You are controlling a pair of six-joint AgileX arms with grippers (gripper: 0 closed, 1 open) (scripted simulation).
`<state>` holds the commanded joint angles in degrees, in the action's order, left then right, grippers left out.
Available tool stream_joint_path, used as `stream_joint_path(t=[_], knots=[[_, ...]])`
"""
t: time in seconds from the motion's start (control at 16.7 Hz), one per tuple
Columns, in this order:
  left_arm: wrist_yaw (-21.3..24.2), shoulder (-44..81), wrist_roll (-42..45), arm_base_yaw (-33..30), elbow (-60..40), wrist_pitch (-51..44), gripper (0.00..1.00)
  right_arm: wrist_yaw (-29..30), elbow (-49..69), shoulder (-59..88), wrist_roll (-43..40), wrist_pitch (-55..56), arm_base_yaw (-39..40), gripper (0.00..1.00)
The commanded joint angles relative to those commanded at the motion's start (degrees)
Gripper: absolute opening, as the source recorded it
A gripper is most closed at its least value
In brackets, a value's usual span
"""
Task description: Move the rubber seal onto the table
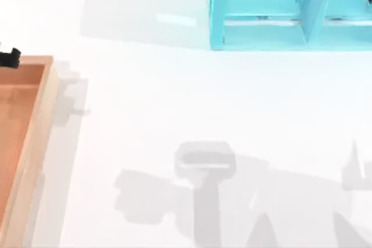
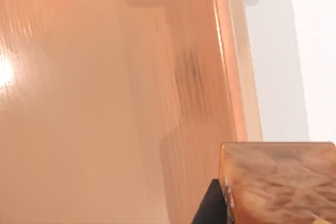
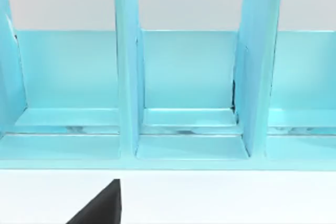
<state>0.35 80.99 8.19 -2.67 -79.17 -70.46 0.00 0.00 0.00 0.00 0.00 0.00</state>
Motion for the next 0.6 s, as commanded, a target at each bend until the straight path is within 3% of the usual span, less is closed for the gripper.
stream_joint_path(t=[0.3,0.6], knots=[[-0.4,5.9,-15.3,-7.7,-1.0,-8.0,0.00,0.0,0.0,0.0,0.0,0.0,0.0,1.00],[-0.5,8.1,-18.7,-9.1,0.0,-9.5,0.00,0.0,0.0,0.0,0.0,0.0,0.0,1.00]])
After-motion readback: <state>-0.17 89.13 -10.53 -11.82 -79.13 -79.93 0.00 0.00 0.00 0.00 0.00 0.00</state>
